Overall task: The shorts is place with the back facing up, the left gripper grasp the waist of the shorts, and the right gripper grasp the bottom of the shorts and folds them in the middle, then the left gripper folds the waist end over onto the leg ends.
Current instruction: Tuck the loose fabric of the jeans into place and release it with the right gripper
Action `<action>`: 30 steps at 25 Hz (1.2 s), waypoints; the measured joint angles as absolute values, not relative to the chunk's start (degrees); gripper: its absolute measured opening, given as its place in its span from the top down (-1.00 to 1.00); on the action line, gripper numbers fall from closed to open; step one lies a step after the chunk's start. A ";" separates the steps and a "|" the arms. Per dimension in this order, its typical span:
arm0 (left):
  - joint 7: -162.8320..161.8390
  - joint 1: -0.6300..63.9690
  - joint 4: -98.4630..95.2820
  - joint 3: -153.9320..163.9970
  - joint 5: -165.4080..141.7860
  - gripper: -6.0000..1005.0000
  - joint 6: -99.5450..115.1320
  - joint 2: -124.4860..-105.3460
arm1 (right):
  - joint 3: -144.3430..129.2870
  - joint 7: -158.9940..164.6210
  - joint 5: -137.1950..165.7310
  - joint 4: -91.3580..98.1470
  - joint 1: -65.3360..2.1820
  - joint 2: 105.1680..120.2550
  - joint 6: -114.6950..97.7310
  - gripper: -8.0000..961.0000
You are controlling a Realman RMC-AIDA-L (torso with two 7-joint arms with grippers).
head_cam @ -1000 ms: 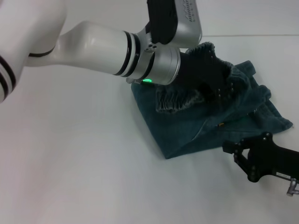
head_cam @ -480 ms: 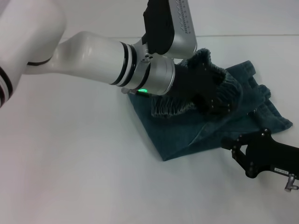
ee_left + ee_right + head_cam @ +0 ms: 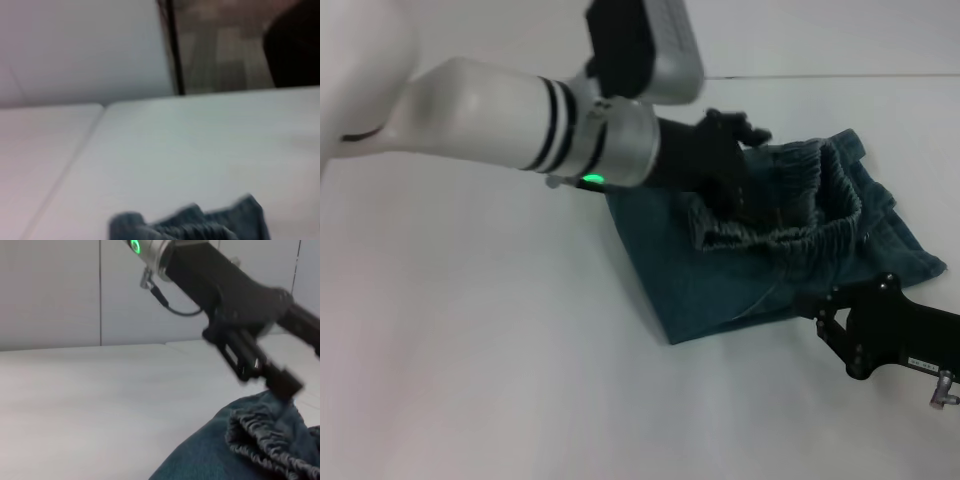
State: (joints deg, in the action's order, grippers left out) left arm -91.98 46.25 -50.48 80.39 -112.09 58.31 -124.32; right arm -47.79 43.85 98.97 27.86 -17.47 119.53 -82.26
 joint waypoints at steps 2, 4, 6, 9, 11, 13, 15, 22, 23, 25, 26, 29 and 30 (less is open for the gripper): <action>-91.37 43.12 -54.36 78.62 -110.61 -0.67 59.67 -124.52 | -47.61 44.09 98.89 28.32 -17.30 119.51 -82.53 0.98; -90.25 40.41 -56.70 76.53 -108.03 -0.82 61.39 -124.62 | -47.55 45.13 98.86 29.80 -16.98 119.45 -82.68 0.98; -88.11 37.42 -57.55 73.47 -104.12 -0.84 63.97 -124.66 | -47.57 46.99 98.98 32.56 -16.45 119.46 -82.92 0.99; -83.33 32.94 -56.71 67.46 -97.73 -0.86 69.14 -124.65 | -47.88 50.37 99.12 37.79 -15.63 119.49 -83.92 0.98; -79.06 29.32 -55.08 63.64 -93.07 -0.86 72.27 -124.60 | -48.01 53.87 100.31 42.72 -15.32 119.54 -84.96 0.95; -75.02 26.16 -53.10 60.94 -89.23 -0.86 74.67 -124.53 | -48.14 57.31 101.90 47.59 -15.33 119.69 -86.15 0.89; -70.86 23.58 -50.77 57.75 -86.43 -0.86 77.73 -124.54 | -48.93 61.10 103.01 52.68 -15.57 119.92 -87.20 0.83; -62.92 20.37 -40.68 45.55 -85.55 -0.86 85.37 -124.09 | -58.67 78.44 109.93 72.10 -16.57 120.15 -84.01 0.52; -62.34 20.15 -39.81 44.30 -85.69 -0.86 86.00 -124.02 | -60.15 81.10 111.59 74.93 -16.94 120.15 -83.28 0.47; -61.27 19.51 -38.79 42.60 -85.81 -0.86 86.68 -123.91 | -62.78 86.17 115.63 79.87 -17.97 120.15 -82.51 0.38; -61.06 19.28 -38.68 42.31 -85.81 -0.86 86.72 -123.90 | -63.81 88.20 117.81 81.68 -18.57 120.15 -82.43 0.34; -60.85 18.85 -38.52 41.88 -85.82 -0.86 86.62 -123.95 | -66.95 94.01 125.06 85.52 -21.18 120.15 -82.23 0.03; -60.84 18.78 -38.46 41.71 -85.82 -0.86 86.55 -123.95 | -68.01 95.79 127.62 86.07 -22.12 120.13 -82.20 -0.07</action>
State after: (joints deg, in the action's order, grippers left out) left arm -60.84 18.78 -38.46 41.71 -85.83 86.55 -123.95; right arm -68.01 95.79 127.62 86.07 -22.12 120.13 -82.20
